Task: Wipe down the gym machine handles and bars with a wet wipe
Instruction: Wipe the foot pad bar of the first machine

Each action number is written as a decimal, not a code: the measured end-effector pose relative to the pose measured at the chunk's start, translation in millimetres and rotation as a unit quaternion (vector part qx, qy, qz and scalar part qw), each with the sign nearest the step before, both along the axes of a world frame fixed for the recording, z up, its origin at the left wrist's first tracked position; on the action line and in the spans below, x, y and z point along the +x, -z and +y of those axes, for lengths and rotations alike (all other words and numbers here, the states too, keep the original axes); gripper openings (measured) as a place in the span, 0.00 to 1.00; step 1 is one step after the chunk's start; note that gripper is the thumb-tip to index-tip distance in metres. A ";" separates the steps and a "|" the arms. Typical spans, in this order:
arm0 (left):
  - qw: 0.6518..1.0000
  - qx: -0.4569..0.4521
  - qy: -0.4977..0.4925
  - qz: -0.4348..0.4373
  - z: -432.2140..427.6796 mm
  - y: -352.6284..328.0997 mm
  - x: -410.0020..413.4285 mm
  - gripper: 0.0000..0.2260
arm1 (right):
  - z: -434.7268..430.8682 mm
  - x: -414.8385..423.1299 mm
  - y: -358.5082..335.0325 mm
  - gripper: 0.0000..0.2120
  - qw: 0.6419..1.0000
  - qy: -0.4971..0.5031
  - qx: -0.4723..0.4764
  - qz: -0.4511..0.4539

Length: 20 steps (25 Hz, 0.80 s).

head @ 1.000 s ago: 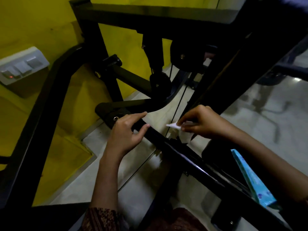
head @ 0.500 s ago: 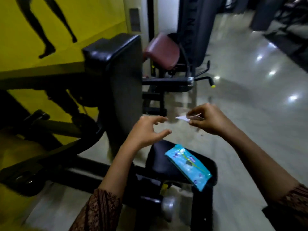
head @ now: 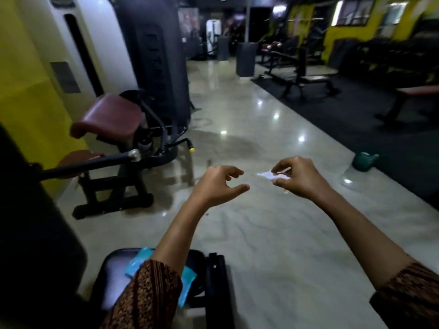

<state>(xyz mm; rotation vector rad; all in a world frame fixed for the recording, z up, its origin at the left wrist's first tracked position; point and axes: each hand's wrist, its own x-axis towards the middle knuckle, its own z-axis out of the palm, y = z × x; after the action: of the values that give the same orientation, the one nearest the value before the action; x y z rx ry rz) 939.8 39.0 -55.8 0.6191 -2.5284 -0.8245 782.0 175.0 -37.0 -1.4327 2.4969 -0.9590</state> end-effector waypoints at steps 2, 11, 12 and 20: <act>0.999 -0.004 0.040 0.001 21.1 1.0 -42.2 0.20 | 31.1 -32.2 -1.7 0.10 0.999 0.038 0.000 0.004; 0.977 -0.024 0.211 0.000 97.2 -6.8 -228.2 0.20 | 142.6 -160.0 3.3 0.09 0.977 0.214 -0.006 0.016; 0.973 -0.021 0.228 -0.002 103.9 -5.3 -251.0 0.20 | 150.2 -176.3 3.2 0.09 0.973 0.229 -0.005 0.018; 0.936 0.012 0.350 -0.007 153.4 -11.7 -438.3 0.19 | 207.5 -304.9 -0.8 0.09 0.932 0.363 -0.014 0.000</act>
<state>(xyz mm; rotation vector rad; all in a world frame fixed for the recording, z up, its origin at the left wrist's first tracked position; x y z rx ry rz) 501.4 192.3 -44.1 -0.3155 -2.7669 -1.0714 477.1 382.4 -36.2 -0.4670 3.0691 -1.0717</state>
